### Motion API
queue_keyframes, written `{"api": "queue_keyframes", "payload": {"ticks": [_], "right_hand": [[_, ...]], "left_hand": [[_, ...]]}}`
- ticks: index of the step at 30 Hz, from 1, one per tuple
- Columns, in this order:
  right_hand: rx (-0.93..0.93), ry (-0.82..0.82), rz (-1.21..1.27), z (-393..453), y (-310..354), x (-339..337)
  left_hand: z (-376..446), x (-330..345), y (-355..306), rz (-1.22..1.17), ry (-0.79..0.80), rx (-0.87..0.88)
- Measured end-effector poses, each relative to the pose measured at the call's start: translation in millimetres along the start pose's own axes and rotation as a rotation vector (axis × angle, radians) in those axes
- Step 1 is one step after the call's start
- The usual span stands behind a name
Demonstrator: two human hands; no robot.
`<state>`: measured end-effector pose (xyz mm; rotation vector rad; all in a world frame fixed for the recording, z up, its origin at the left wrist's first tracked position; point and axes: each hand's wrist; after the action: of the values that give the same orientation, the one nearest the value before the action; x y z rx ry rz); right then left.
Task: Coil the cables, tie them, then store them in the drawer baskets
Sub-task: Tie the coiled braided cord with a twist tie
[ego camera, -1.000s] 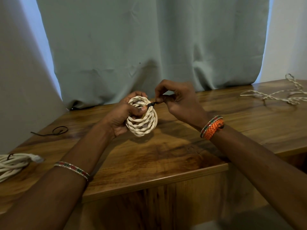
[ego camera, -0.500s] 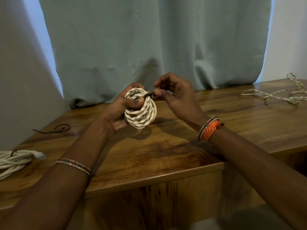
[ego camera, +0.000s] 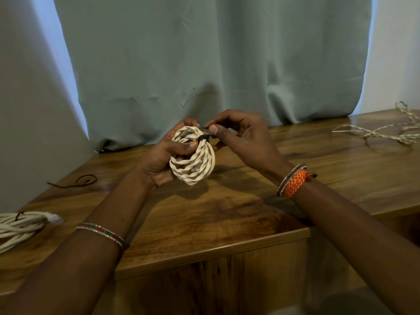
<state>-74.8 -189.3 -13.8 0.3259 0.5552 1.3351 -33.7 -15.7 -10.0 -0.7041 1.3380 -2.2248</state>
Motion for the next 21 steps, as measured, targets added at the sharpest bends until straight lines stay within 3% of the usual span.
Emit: {"api": "queue_keyframes", "payload": {"ticks": [21], "right_hand": [[-0.277, -0.015, -0.317, -3.3, 4.0, 0.9]], "left_hand": [[-1.6, -4.7, -1.3, 0.007, 0.034, 0.008]]}}
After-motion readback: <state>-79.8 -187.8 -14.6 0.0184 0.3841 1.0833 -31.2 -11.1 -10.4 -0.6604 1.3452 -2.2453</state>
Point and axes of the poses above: each hand's wrist, its own z-axis towards the middle knuckle, its own x-axis out of the palm, y = z × x, and after that the axes turned 1 degree about -y, right-handed
